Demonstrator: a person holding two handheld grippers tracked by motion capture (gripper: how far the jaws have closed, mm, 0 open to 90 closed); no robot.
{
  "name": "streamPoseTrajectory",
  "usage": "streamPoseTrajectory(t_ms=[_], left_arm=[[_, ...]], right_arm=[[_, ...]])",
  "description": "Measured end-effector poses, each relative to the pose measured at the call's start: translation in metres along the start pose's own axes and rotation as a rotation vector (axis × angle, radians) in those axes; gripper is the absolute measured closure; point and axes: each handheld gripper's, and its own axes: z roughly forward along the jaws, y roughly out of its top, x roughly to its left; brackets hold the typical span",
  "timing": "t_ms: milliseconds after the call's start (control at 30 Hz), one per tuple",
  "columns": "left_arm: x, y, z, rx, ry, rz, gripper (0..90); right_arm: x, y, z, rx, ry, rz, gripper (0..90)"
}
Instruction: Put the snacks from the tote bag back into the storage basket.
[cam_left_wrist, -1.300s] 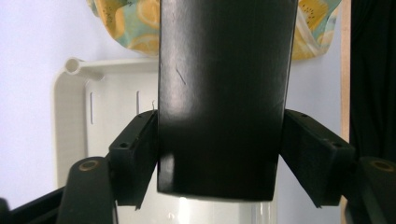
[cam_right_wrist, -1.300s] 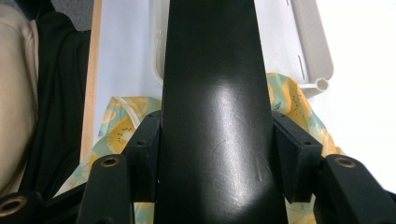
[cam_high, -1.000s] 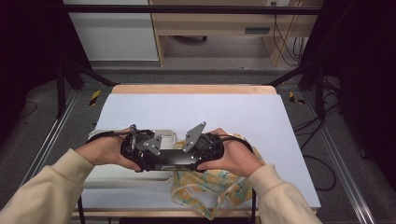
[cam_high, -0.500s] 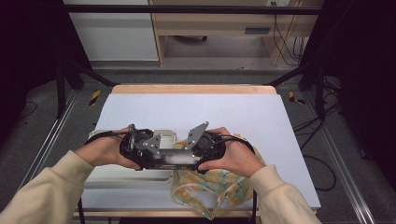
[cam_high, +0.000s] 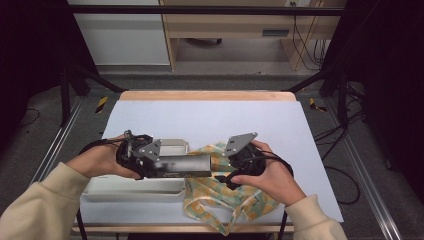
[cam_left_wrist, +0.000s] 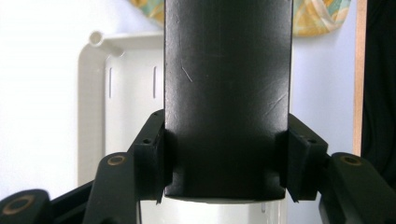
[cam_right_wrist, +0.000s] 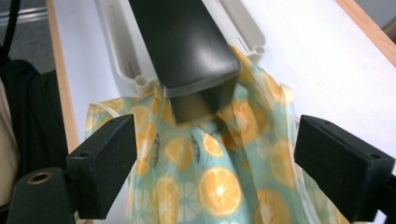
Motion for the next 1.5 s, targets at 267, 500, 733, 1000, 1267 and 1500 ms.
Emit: streamPoseTrajectory(t_ms=[267, 500, 733, 1000, 1267, 1500], left_arm=[[0.0, -0.01, -0.011, -0.02, 0.014, -0.015, 43.2], [-0.001, -0.017, -0.018, -0.028, 0.021, -0.025, 43.2], [-0.001, -0.026, -0.024, -0.035, 0.028, -0.039, 43.2], [0.0, -0.037, -0.033, -0.05, 0.046, -0.055, 43.1], [0.001, -0.048, -0.043, -0.049, 0.063, -0.058, 43.2], [-0.002, -0.058, -0.046, -0.037, 0.099, -0.053, 43.2]], right_arm=[[-0.007, -0.025, -0.016, -0.027, -0.111, 0.112, 11.9], [-0.017, -0.04, -0.03, -0.04, -0.195, 0.215, 10.4], [-0.023, -0.056, -0.046, -0.078, -0.299, 0.311, 10.6], [-0.024, -0.079, -0.058, -0.093, -0.403, 0.402, 10.8], [-0.018, -0.107, -0.068, -0.121, -0.467, 0.49, 11.0], [-0.015, -0.135, -0.068, -0.139, -0.544, 0.588, 9.8]])
